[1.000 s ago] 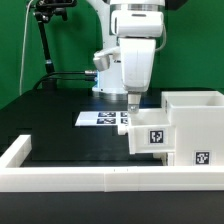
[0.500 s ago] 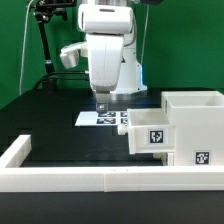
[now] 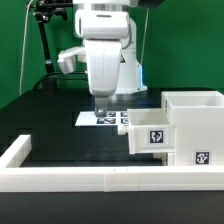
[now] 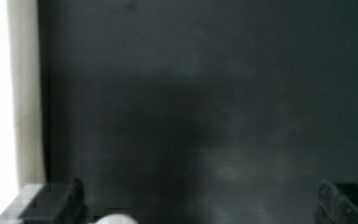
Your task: Assemble drawer
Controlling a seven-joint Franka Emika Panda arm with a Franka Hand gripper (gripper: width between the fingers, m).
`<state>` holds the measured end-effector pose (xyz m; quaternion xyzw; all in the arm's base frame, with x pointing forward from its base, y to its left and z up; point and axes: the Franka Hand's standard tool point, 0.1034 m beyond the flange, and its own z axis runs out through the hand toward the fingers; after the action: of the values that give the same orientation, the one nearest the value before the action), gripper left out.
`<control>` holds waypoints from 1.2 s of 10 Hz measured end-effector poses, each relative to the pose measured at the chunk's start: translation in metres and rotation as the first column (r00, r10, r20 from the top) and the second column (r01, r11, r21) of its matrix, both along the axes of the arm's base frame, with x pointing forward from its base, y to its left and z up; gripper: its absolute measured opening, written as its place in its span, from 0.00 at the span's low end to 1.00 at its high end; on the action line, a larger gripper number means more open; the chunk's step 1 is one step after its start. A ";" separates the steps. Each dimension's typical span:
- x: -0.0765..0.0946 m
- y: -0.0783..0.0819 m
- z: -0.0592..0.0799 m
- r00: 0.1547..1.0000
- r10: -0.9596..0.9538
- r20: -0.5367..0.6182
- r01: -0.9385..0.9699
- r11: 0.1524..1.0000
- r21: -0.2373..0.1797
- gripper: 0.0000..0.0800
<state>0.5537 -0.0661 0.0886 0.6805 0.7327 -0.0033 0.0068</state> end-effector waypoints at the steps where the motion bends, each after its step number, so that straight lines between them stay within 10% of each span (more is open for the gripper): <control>1: -0.001 -0.003 -0.003 1.000 -0.011 -0.014 0.012 0.999 0.038 0.81; 4: -0.004 -0.009 -0.014 0.998 -0.044 -0.037 0.048 0.994 0.102 0.81; 12: -0.002 0.041 -0.020 0.983 -0.171 -0.067 0.177 0.978 0.106 0.81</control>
Offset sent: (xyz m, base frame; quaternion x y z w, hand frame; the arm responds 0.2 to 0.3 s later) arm 0.0053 0.0219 -0.0089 0.0031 0.1416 0.0228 0.9897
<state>0.5521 -0.0248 0.0682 0.7410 0.6693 0.0176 -0.0525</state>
